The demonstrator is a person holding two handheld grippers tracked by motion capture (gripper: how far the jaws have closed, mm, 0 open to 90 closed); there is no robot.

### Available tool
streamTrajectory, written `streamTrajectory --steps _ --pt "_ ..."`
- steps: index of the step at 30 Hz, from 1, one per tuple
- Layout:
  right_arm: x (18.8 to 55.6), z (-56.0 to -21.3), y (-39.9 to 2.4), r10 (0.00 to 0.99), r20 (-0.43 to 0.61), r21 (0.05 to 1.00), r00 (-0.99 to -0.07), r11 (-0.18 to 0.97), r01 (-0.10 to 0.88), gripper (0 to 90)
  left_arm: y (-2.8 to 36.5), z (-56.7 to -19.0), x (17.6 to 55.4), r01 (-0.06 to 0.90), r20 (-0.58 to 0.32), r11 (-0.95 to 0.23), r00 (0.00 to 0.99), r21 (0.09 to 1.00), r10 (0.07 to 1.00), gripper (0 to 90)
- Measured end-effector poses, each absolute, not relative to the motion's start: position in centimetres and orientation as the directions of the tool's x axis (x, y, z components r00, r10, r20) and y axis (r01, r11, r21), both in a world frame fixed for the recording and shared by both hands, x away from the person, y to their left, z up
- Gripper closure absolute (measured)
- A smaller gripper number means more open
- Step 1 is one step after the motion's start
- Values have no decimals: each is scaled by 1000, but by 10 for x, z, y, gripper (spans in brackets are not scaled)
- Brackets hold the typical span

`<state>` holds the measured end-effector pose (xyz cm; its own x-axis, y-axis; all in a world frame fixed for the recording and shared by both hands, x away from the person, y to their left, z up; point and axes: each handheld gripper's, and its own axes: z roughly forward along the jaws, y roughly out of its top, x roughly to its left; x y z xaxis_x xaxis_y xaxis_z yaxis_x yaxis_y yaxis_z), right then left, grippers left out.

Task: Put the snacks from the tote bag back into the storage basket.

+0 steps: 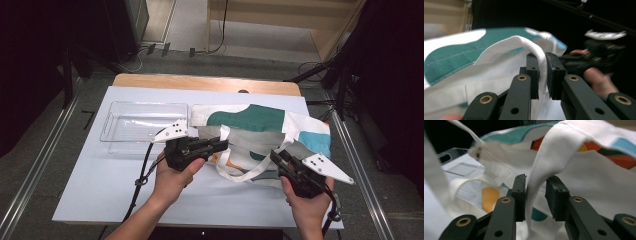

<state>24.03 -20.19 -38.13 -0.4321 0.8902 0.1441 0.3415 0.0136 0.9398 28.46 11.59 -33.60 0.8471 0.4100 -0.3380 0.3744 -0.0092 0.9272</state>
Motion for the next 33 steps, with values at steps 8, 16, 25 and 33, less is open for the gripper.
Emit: streamTrajectory --steps 8,16,25,33 --pt "243 -366 -207 869 177 970 -462 -74 232 880 116 -348 281 394 -349 -58 864 917 363 787" --pt "237 -342 -210 818 200 977 -540 -122 177 880 95 -387 276 414 -240 -429 883 803 403 742" --pt "249 -364 -199 858 151 971 -490 -36 236 880 87 -367 286 382 -258 -228 862 895 436 812" --pt "248 -362 -194 828 198 965 -525 -70 253 880 41 -376 288 306 -144 -277 864 911 483 747"
